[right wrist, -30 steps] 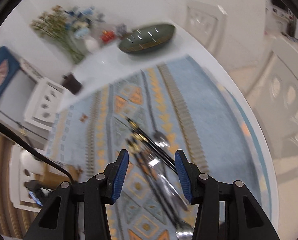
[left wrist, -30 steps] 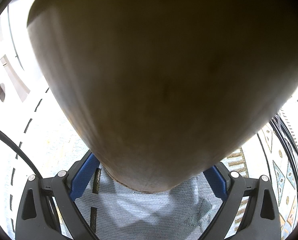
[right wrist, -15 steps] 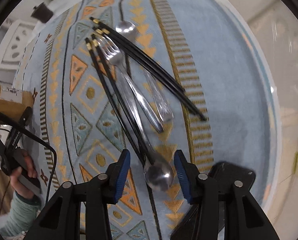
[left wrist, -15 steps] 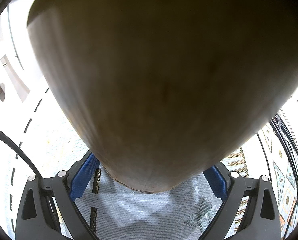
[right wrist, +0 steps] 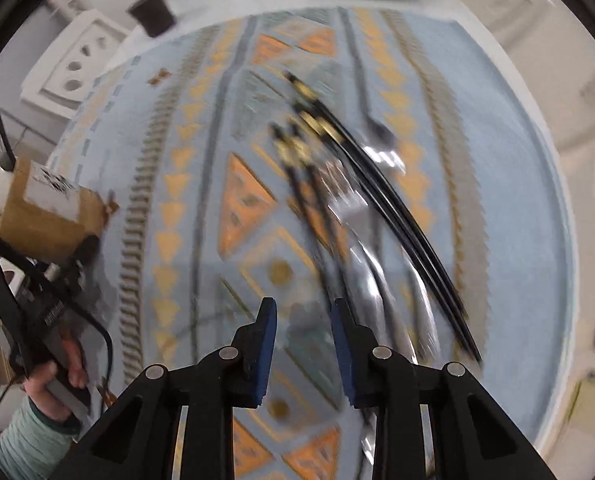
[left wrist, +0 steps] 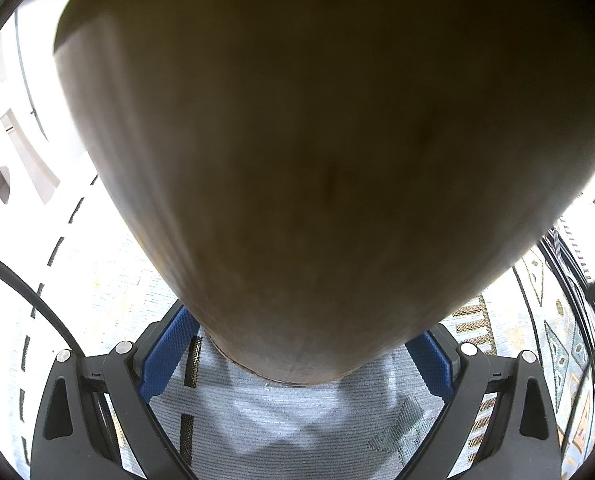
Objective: Organize utensils
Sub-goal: 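Return the right tool to the pile and grasp another black chopstick, then lift the second chopstick and carry it over the cup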
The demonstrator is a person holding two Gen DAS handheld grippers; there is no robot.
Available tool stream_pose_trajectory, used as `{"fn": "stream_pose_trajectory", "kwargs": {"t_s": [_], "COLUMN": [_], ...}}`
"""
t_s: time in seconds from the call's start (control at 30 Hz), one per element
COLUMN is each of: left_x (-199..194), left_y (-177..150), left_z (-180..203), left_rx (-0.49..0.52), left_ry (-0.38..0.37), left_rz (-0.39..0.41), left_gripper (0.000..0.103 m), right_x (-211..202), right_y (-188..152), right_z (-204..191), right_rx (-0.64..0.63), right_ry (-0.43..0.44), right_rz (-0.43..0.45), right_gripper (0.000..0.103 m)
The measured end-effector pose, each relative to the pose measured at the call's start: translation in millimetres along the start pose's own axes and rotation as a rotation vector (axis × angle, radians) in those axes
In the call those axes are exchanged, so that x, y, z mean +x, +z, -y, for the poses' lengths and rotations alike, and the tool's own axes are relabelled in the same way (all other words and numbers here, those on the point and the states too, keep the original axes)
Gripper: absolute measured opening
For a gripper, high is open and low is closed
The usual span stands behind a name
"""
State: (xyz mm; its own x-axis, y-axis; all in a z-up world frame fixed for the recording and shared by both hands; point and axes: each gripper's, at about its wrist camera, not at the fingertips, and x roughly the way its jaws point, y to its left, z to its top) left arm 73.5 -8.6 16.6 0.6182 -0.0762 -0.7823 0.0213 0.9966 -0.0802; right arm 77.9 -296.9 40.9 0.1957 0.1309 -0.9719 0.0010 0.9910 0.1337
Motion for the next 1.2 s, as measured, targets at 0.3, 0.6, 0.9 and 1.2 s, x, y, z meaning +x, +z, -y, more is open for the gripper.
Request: {"fn": "stream_pose_trajectory", "kwargs": {"t_s": [0.3, 0.6, 0.9, 1.2], "left_x": [0.1, 0.0, 0.0, 0.0], "left_y": [-0.1, 0.1, 0.1, 0.1], "left_z": [0.0, 0.1, 0.3, 0.4], "left_rx": [0.0, 0.0, 0.0, 0.0], "left_ry": [0.0, 0.0, 0.0, 0.0], "left_rz": [0.0, 0.0, 0.0, 0.0], "left_gripper": [0.097, 0.097, 0.097, 0.097], "right_x": [29.5, 40.8, 43.2, -24.4], "right_y": [42.7, 34.9, 22.3, -3.4], "right_z": [3.8, 5.6, -44.0, -21.0], "right_rx": [-0.022, -0.028, -0.182, -0.011], "right_ry": [0.03, -0.013, -0.225, 0.058], "right_rz": [-0.008, -0.017, 0.055, 0.193], "right_gripper": [0.024, 0.021, 0.006, 0.006]}}
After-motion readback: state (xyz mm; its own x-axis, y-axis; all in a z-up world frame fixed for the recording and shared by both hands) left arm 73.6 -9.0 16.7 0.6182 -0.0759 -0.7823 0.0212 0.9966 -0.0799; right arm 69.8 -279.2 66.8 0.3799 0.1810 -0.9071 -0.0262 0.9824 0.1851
